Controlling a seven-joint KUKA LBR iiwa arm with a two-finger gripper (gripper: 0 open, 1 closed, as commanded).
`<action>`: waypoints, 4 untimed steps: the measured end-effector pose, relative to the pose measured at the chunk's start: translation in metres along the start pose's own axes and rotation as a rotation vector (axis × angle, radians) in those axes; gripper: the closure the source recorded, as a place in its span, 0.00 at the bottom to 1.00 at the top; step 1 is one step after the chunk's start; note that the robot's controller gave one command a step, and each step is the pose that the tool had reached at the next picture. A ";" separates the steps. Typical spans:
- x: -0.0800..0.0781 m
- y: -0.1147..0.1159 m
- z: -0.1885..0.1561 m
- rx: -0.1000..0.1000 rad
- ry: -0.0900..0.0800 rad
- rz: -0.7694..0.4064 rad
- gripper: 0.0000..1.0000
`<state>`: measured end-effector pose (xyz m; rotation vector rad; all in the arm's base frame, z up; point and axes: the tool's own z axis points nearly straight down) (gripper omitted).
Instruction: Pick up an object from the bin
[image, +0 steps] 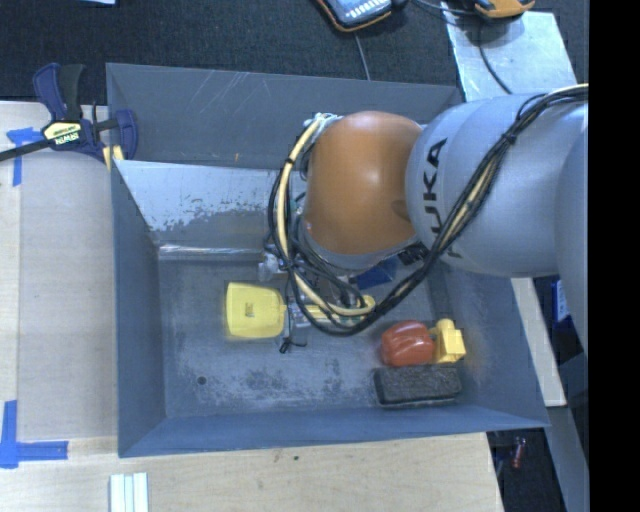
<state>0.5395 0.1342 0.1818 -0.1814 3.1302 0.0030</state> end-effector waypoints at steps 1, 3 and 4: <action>-0.013 -0.023 0.063 0.001 0.001 -0.339 0.00; -0.041 -0.013 0.065 0.001 -0.001 -0.495 1.00; -0.041 -0.013 0.065 0.001 -0.001 -0.494 1.00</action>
Offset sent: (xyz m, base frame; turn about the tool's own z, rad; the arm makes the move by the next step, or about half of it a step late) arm 0.0011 0.0045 -0.0507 -0.0069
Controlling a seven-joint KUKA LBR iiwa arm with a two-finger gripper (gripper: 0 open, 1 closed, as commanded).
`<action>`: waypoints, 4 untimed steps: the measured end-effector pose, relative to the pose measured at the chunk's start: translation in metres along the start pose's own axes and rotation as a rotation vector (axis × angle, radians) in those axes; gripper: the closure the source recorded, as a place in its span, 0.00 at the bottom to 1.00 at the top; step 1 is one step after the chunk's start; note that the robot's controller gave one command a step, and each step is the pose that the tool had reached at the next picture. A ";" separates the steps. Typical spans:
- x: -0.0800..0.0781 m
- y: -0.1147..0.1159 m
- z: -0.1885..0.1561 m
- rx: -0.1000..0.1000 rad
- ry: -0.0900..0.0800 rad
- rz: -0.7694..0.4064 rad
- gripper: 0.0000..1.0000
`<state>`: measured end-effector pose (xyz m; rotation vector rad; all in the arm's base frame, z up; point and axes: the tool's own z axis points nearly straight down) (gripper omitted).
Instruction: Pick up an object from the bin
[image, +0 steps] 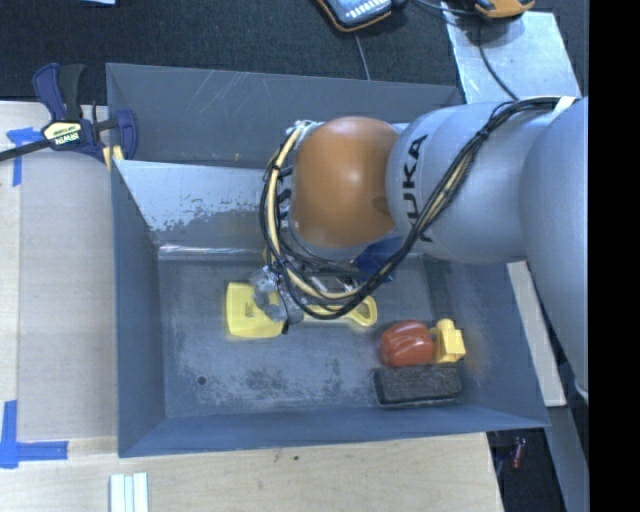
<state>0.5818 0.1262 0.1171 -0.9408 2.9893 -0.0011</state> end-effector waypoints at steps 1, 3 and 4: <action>-0.022 0.027 0.031 -0.002 -0.003 -0.026 1.00; -0.015 0.018 -0.083 0.001 -0.007 0.008 0.00; -0.015 0.017 -0.089 0.002 -0.009 0.010 0.00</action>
Offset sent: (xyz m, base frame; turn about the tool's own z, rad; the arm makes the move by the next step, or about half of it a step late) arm 0.0095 0.0398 -0.0454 -0.0275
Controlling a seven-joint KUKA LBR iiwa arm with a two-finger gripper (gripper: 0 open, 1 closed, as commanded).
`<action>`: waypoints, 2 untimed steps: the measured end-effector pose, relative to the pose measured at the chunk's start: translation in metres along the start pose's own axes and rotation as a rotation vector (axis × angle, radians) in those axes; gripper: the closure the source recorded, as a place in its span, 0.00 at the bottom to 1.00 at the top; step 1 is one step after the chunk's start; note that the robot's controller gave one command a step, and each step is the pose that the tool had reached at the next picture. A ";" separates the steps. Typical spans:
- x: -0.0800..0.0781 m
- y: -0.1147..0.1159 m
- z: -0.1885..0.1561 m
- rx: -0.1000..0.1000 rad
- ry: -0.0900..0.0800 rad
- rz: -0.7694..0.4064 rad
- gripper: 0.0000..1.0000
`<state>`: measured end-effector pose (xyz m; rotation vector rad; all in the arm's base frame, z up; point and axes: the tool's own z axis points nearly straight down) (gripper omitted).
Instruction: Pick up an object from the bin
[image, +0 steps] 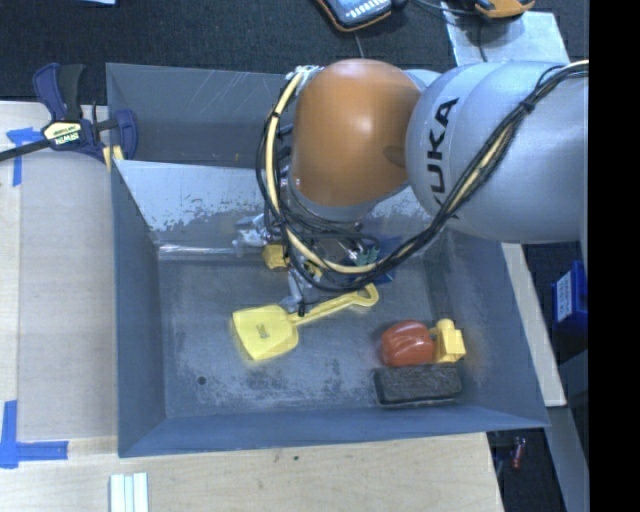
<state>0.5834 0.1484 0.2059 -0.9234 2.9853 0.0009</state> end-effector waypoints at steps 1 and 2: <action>-0.001 0.001 0.004 0.001 -0.003 0.020 0.00; 0.036 0.027 0.014 0.002 -0.004 -0.183 0.00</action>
Offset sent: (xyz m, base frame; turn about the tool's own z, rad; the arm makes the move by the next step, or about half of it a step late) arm -0.0560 0.0010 -0.0160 -0.2154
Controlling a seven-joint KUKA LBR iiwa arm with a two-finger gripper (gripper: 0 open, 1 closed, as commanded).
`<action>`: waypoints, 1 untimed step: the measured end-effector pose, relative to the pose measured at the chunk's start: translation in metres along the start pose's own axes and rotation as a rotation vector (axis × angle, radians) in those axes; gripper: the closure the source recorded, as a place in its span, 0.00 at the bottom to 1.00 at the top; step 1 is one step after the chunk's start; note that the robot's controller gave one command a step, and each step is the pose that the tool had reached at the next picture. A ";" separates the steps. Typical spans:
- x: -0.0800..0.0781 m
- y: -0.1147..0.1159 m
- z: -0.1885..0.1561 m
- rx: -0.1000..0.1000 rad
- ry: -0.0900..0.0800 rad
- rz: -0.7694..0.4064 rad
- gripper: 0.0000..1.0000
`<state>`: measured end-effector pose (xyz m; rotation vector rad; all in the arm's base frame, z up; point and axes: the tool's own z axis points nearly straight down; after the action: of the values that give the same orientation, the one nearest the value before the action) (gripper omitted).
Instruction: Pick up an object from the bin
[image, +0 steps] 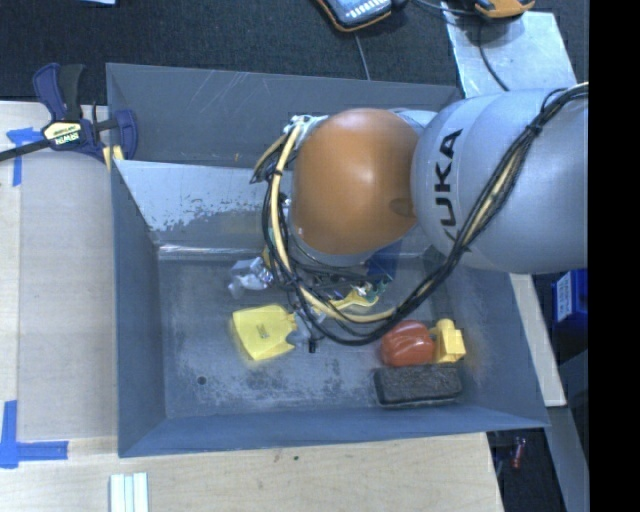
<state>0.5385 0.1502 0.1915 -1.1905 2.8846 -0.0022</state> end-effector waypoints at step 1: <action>-0.010 -0.006 0.024 -0.001 0.000 0.364 0.00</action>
Offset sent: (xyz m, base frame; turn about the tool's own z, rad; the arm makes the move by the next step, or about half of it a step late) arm 0.0267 0.0163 -0.0224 0.1303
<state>0.5497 0.1532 0.1673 -0.6486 3.0533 0.0046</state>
